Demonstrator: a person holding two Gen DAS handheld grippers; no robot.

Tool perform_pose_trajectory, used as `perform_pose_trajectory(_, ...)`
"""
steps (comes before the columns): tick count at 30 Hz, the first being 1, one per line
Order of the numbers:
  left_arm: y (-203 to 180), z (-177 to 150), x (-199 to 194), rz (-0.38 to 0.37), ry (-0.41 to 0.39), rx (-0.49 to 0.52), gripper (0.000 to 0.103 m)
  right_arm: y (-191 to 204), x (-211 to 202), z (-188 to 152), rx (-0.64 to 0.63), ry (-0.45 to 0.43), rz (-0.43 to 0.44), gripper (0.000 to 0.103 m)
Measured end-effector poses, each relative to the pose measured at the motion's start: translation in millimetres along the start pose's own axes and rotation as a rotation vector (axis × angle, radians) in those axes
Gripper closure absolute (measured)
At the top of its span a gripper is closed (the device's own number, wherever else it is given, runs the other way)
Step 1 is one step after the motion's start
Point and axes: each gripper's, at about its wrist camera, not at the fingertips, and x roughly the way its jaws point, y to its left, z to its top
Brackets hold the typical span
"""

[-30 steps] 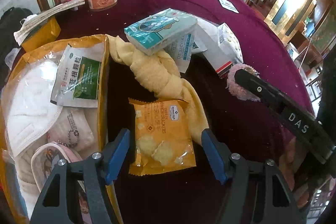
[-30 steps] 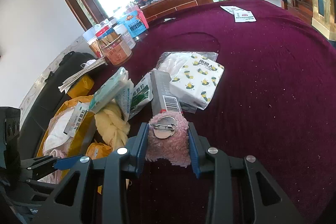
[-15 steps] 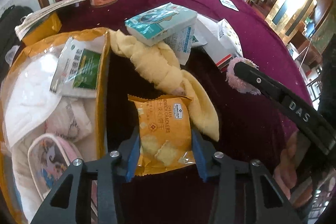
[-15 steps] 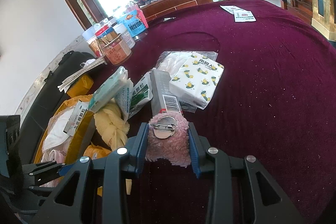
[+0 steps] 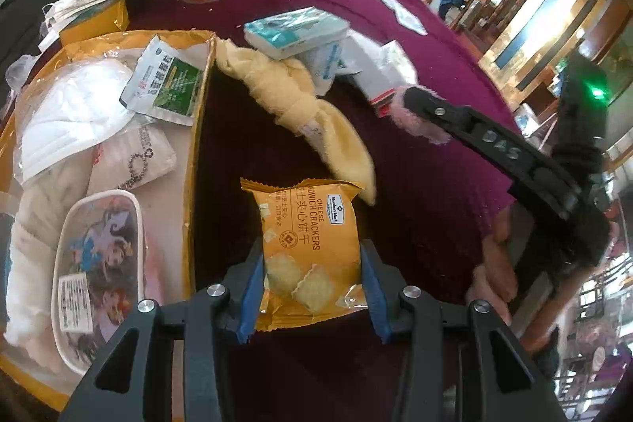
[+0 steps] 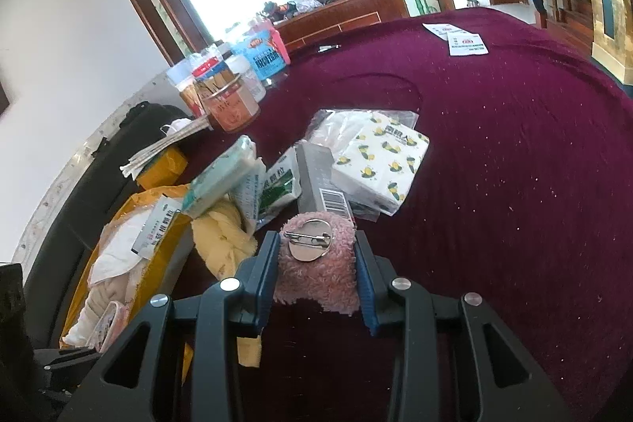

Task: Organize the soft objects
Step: 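Carry badge and cracker packet into the tray and open both grippers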

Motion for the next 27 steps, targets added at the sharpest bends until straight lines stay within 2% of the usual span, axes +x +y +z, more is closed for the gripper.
perform_pose_trajectory(7, 3.9, -4.5, -26.7, -0.052, -0.049, -0.03, 0.055, 2.8, -10.5, 0.0, -0.01, -0.049, 0.038, 0.068)
perform_pose_trajectory(12, 16.1, -2.5, -56.8, -0.095, -0.093, -0.067, 0.055, 10.3, -9.7, -0.5, -0.041, -0.037, 0.09, 0.068)
perform_pose_trajectory(19, 46.0, 0.4, -92.1, -0.033, -0.148, -0.104, 0.055, 19.2, -14.2, -3.0, -0.084, -0.055, 0.111, 0.068)
perform_pose_trajectory(22, 71.8, 2.3, -101.6, 0.011, -0.171, -0.15, 0.055, 23.5, -24.0, -5.0, -0.093, -0.097, 0.119, 0.068)
perform_pose_trajectory(24, 88.7, 4.2, -105.9, 0.041, -0.185, -0.183, 0.055, 30.2, -30.0, -9.2, -0.099, -0.108, 0.156, 0.068)
perform_pose_trajectory(27, 113.7, 7.6, -109.3, 0.089, -0.199, -0.223, 0.055, 53.1, -35.3, -19.8, -0.104, -0.077, 0.228, 0.068)
